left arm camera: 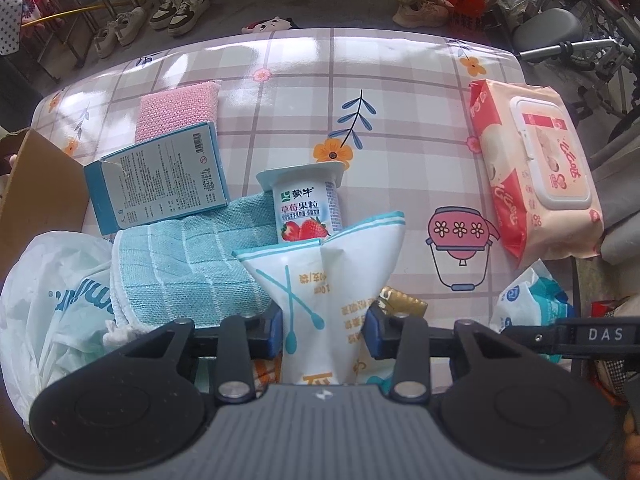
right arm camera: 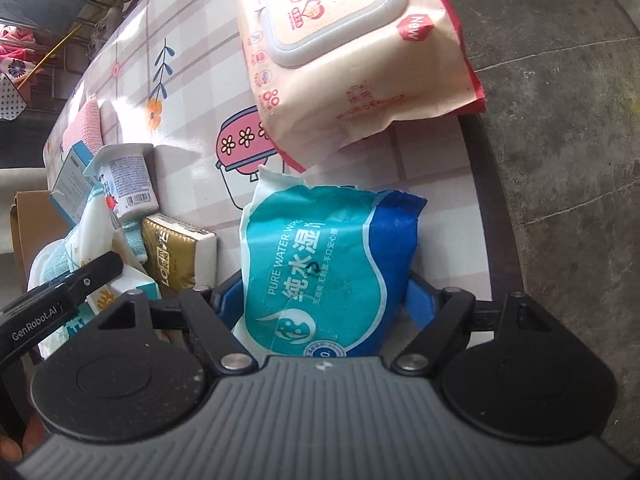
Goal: Organize soft objects
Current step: 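Grasp the blue wet-wipes pack with the right gripper while the left grasps the white cotton-swab bag, then carry the wipes pack with the right tool while the left carries the cotton-swab bag to the box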
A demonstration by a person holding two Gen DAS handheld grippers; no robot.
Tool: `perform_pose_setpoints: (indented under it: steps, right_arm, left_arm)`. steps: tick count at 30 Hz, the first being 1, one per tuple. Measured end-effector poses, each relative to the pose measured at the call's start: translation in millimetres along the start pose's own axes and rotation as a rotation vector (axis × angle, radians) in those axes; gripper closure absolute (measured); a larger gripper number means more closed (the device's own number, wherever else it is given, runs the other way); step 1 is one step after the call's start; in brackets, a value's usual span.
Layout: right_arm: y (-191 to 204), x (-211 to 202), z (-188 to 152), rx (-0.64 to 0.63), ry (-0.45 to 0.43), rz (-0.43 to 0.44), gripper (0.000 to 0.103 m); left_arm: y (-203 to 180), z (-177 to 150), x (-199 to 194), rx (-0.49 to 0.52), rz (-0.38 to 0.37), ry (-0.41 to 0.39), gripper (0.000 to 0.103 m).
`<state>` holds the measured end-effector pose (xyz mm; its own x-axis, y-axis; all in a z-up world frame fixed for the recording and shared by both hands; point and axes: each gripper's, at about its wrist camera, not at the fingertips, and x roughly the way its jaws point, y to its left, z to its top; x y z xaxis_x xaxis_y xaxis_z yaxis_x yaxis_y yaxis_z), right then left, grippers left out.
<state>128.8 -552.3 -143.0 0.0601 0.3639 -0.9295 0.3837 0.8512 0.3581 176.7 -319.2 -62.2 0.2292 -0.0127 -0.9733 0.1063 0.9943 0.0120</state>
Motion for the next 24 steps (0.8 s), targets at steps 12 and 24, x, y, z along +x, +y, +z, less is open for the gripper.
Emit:
perform_pose_setpoints:
  steps: [12, 24]
  right_arm:
    - [5.9, 2.2, -21.8, -0.045, -0.063, 0.015, 0.031]
    - [1.7, -42.2, -24.2, -0.071, -0.111, 0.096, 0.031]
  left_arm:
    - [-9.3, -4.6, -6.4, 0.036, -0.008, -0.02, 0.064]
    - [-18.4, -8.5, -40.8, 0.057, -0.097, -0.086, 0.064]
